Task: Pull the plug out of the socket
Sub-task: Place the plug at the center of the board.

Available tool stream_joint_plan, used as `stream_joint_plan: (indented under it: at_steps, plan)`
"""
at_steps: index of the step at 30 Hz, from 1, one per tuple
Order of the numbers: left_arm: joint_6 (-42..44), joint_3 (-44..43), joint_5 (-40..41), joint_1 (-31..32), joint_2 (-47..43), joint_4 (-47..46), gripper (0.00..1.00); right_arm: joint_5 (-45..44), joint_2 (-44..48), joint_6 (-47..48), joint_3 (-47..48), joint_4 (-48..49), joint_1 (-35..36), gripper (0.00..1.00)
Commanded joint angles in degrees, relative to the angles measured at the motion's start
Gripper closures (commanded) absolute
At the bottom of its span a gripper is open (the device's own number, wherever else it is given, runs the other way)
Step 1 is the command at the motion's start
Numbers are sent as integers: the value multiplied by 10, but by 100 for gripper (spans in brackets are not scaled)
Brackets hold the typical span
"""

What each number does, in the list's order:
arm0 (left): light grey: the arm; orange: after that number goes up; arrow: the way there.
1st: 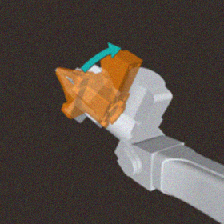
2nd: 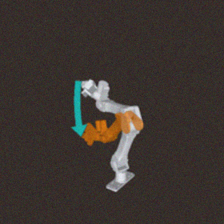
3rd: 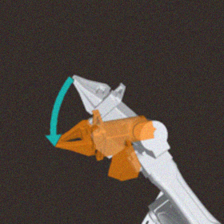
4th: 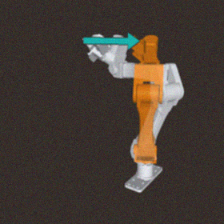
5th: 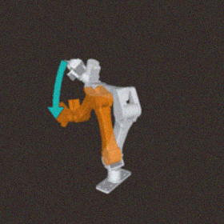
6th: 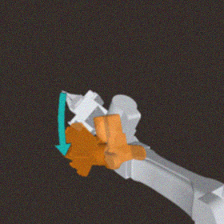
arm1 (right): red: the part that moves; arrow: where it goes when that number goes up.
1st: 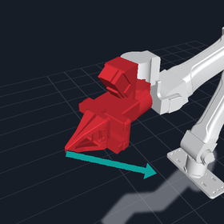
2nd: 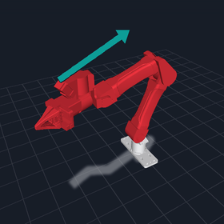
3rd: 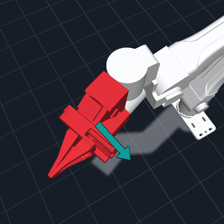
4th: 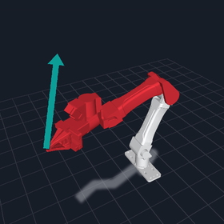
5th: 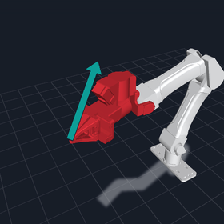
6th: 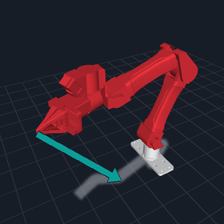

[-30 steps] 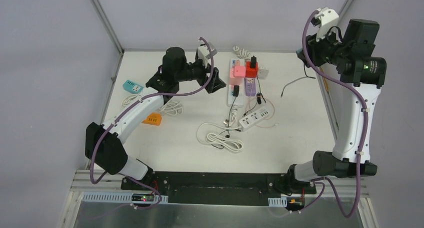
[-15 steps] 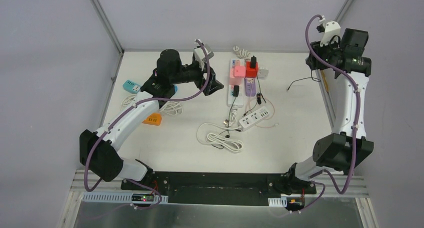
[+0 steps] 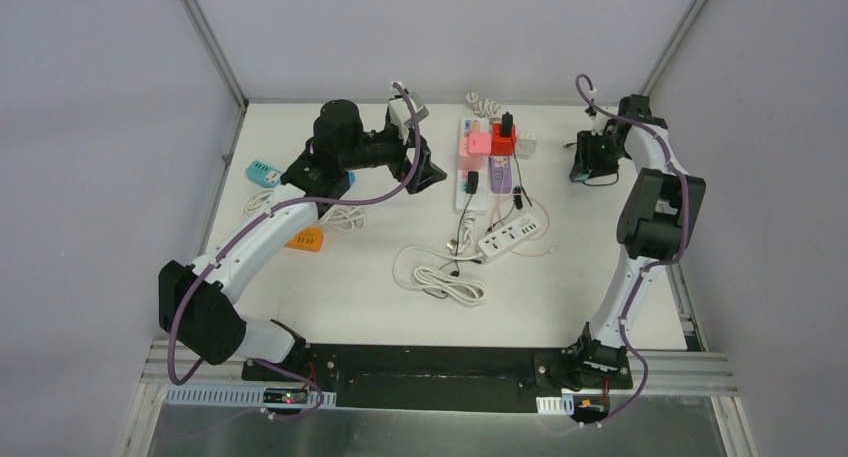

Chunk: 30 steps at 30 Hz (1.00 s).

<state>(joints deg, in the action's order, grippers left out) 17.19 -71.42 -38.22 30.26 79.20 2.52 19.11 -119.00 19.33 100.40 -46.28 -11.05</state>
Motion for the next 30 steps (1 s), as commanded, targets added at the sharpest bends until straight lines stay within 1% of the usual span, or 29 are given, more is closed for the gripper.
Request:
stream_joint_plan:
  at_steps: [1, 5, 7, 9, 15, 17, 23, 27, 30]
  plan:
    - [31, -2, -31, -4, -26, 10, 1, -19, -12, -18, 41, -13, 11, 97]
    - [39, -4, -41, -4, -26, 22, 1, -25, -48, -21, 57, -18, 9, 91]
    - [40, -5, -44, -4, -27, 26, 1, -26, -63, -23, 69, -23, 9, 84]
    - [43, -5, -45, -4, -29, 31, 1, -28, -77, -23, 82, -29, 10, 75]
    - [62, 3, -63, -4, -40, 44, 1, -46, -84, -13, 85, -37, 10, 43]
    - [64, 3, -67, -4, -41, 46, 1, -48, -82, -12, 82, -38, 11, 36]
    - [69, 1, -68, -4, -41, 54, 1, -41, -51, -10, 67, -37, 7, 20]
    - [69, 0, -70, -3, -39, 54, 1, -25, -3, -5, 40, -37, 3, 11]
    - [68, -3, -73, -4, -36, 55, 1, -16, 32, -2, 17, -37, 2, 6]
